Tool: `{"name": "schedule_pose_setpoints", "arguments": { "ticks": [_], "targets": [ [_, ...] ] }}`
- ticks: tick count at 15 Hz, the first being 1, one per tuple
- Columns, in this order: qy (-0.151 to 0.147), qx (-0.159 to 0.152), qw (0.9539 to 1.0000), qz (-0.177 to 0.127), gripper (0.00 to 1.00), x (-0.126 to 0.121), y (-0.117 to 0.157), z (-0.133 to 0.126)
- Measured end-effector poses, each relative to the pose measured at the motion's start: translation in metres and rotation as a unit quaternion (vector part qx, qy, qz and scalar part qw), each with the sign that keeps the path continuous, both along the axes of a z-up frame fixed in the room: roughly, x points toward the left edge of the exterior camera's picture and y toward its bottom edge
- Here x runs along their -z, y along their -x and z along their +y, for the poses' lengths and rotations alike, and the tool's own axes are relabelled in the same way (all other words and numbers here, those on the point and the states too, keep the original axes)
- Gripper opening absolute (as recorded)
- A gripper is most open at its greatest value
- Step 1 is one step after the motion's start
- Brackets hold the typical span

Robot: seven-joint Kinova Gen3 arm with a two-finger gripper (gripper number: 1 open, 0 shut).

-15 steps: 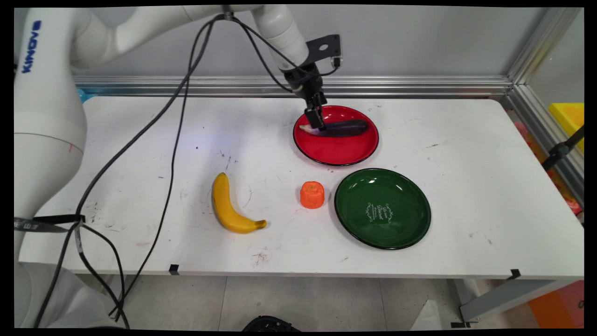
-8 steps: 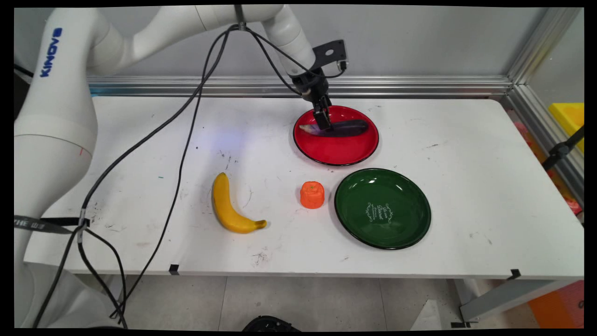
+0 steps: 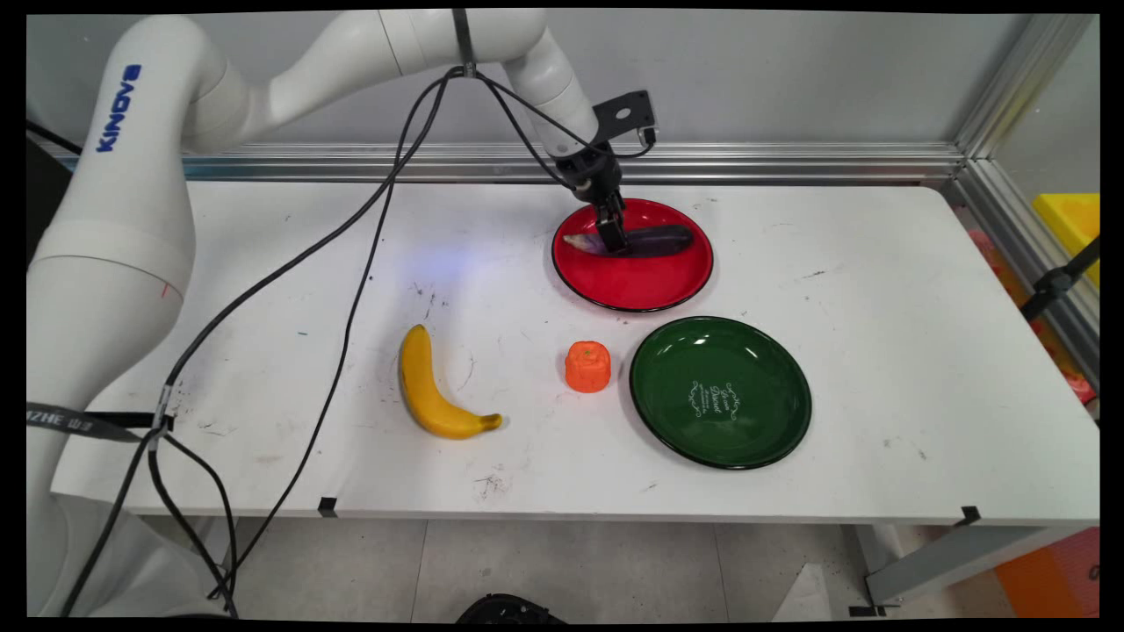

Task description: Pick up the eggplant from the red plate, then place the picked object on the table

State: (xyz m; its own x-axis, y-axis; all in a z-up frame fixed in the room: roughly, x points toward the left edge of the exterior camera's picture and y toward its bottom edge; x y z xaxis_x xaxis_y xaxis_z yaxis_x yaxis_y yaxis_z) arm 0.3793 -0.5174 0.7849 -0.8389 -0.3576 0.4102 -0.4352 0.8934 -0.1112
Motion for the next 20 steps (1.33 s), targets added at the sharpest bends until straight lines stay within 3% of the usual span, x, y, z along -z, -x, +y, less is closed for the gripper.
{"name": "schedule_pose_setpoints", "arguments": {
  "ticks": [6,7,20],
  "targets": [
    [-0.004,-0.003,1.0,0.003,1.0,0.012,0.001,-0.003],
    [-0.005,-0.004,1.0,0.004,0.0,0.014,0.001,-0.003],
    [-0.013,-0.001,0.9999,0.011,0.0,0.016,0.004,-0.003]
  ]
}}
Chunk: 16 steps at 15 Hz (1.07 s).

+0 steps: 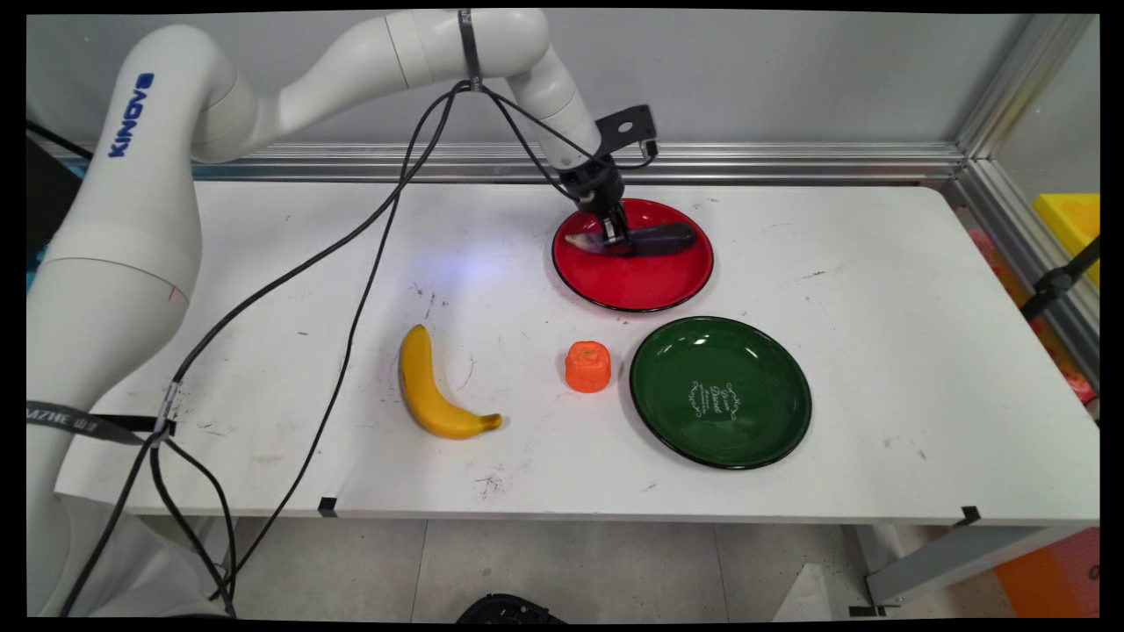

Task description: Place the picked object on the table

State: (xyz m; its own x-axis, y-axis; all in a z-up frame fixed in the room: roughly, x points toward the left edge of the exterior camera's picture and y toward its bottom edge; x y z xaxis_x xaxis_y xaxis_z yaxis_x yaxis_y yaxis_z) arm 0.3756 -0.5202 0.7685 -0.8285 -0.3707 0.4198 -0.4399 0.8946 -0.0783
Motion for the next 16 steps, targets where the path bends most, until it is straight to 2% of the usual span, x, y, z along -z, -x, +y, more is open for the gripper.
{"name": "schedule_pose_setpoints", "arguments": {
  "ticks": [6,11,16],
  "targets": [
    [0.003,0.008,0.9999,0.006,0.0,-0.026,0.013,0.005],
    [-0.01,0.015,0.9998,0.001,0.0,-0.056,0.019,0.032],
    [-0.032,0.026,0.9991,-0.01,0.0,-0.081,0.01,0.078]
  ]
}}
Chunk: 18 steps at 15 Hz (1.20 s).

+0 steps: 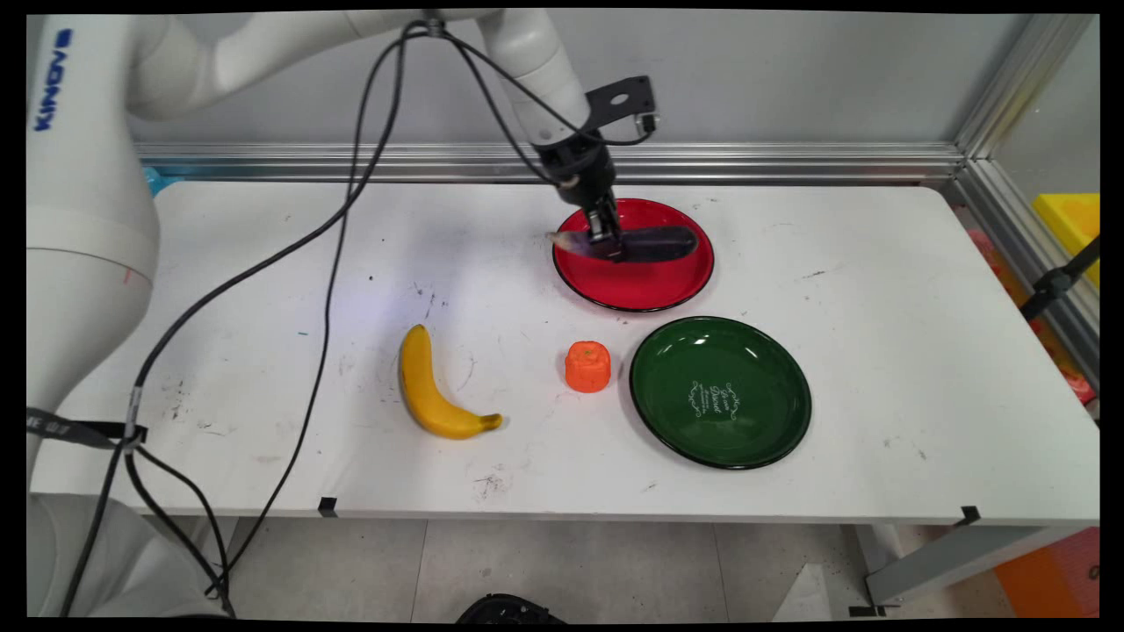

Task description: Place the picked object on the table

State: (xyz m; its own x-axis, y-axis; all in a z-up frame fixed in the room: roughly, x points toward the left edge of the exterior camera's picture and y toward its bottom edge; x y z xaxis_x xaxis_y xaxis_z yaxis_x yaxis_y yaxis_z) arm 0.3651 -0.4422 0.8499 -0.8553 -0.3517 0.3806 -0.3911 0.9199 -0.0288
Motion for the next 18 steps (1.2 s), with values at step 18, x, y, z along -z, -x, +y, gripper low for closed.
{"name": "schedule_pose_setpoints", "arguments": {
  "ticks": [18],
  "targets": [
    [-0.034,0.014,0.9989,-0.028,0.0,0.006,-0.074,0.106]
  ]
}}
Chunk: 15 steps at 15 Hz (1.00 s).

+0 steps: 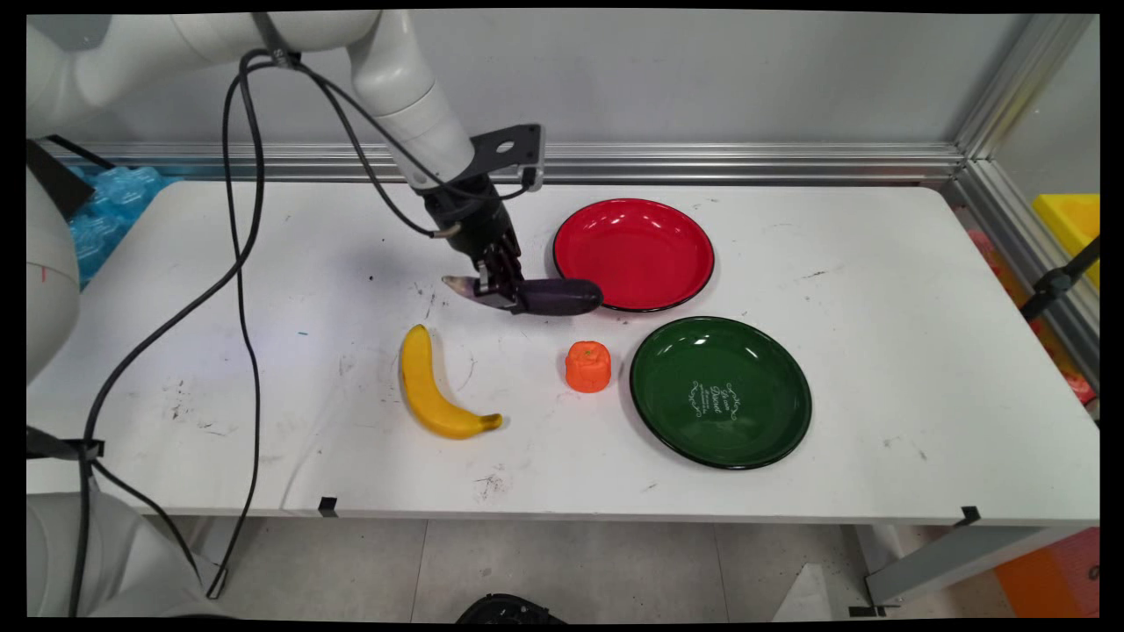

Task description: Place the picked object on the table

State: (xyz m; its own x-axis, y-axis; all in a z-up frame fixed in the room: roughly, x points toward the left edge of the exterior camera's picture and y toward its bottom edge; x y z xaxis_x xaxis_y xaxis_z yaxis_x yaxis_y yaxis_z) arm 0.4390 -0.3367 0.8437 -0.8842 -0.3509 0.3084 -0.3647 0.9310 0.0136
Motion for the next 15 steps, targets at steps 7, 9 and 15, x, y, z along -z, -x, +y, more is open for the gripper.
{"name": "schedule_pose_setpoints", "arguments": {
  "ticks": [7,9,15],
  "targets": [
    [0.007,0.0,0.9999,0.01,0.0,0.023,-0.004,0.004],
    [0.011,-0.002,0.9998,0.013,0.0,0.031,-0.005,0.004],
    [0.019,-0.006,0.9996,0.018,0.0,0.046,-0.005,0.002]
  ]
}}
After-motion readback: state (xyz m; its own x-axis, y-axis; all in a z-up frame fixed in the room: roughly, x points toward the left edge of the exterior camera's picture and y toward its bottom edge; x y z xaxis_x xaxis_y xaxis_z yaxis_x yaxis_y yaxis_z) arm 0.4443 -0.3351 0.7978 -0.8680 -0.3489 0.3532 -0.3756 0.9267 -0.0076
